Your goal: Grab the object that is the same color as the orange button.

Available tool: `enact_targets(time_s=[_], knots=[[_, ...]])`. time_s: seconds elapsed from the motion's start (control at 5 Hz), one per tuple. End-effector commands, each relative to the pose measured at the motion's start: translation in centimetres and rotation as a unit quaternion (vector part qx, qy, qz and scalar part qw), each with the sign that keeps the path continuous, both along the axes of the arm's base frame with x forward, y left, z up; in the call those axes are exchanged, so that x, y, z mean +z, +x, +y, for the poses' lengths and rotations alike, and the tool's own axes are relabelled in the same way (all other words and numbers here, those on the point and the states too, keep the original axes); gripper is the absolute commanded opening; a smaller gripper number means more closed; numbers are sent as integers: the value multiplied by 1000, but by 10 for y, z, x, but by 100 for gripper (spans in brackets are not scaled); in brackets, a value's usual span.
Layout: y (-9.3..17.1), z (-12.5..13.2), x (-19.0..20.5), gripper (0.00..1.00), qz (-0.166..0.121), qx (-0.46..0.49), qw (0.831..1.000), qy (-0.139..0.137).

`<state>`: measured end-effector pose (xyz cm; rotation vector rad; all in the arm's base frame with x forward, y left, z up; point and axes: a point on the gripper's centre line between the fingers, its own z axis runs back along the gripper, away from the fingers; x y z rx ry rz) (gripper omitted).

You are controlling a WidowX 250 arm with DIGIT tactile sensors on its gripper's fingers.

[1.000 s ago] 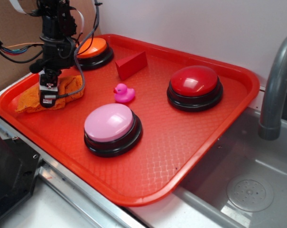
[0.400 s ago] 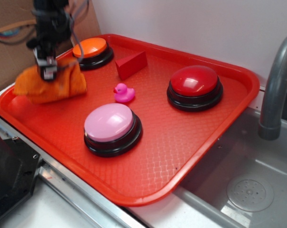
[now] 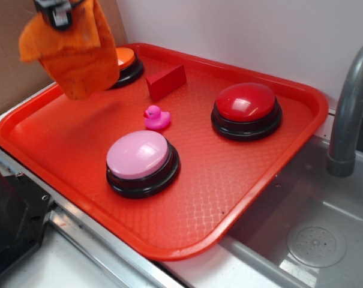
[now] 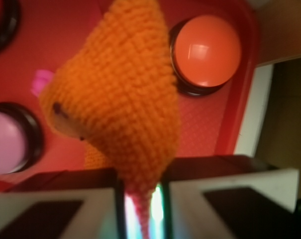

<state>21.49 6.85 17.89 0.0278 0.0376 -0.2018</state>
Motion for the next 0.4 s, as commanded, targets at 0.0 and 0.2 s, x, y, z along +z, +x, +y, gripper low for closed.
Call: enact_targets(time_s=[0.0, 0.2], knots=[[-13, -50, 70, 0, -42, 6, 999, -18], [-26, -49, 74, 0, -43, 111, 993, -24]])
